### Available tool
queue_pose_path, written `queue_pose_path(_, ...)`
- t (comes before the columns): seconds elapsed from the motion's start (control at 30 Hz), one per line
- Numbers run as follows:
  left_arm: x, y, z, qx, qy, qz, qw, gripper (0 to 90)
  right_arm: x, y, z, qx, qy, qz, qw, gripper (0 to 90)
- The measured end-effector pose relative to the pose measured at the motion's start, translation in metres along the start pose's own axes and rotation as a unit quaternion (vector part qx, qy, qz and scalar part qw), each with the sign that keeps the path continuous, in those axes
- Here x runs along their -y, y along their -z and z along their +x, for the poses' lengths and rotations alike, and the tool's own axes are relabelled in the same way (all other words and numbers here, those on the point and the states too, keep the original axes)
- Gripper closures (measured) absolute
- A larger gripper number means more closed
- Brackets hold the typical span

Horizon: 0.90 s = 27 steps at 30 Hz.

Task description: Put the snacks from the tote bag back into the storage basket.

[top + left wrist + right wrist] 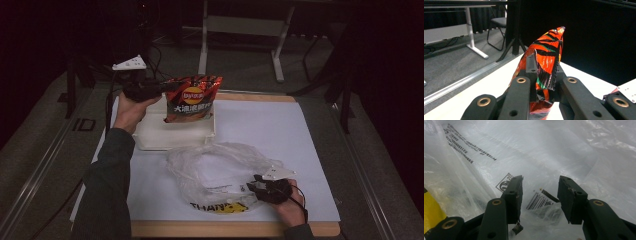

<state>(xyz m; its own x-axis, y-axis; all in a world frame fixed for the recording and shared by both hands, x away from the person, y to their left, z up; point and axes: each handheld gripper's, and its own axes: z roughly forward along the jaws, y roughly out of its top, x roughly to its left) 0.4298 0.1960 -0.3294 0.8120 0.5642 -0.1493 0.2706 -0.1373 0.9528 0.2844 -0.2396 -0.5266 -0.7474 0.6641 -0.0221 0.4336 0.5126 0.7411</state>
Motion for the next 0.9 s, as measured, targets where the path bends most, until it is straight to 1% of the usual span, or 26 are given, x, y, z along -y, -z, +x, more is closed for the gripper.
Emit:
queue_pose_path(0.37, 0.003, -0.004, 0.006, -0.008, 0.006, 0.004, 0.9999, 82.8, 0.000, 0.000, 0.000, -0.001, -0.001, 0.000, 1.0000, 54.6)
queue_pose_path(0.53, 0.007, -0.008, 0.009, -0.008, 0.007, 0.006, 0.9999, 82.7, 0.000, -0.001, 0.000, -0.002, 0.000, 0.001, 1.0000, 54.6)
queue_pose_path(0.77, 0.015, -0.015, 0.015, -0.008, 0.018, 0.006, 0.9998, 82.8, 0.001, -0.001, 0.000, -0.001, 0.000, 0.001, 1.0000, 54.6)
queue_pose_path(0.9, 0.019, -0.019, 0.019, -0.010, 0.022, 0.010, 0.9996, 82.8, 0.001, -0.001, 0.000, -0.001, 0.000, 0.002, 1.0000, 54.6)
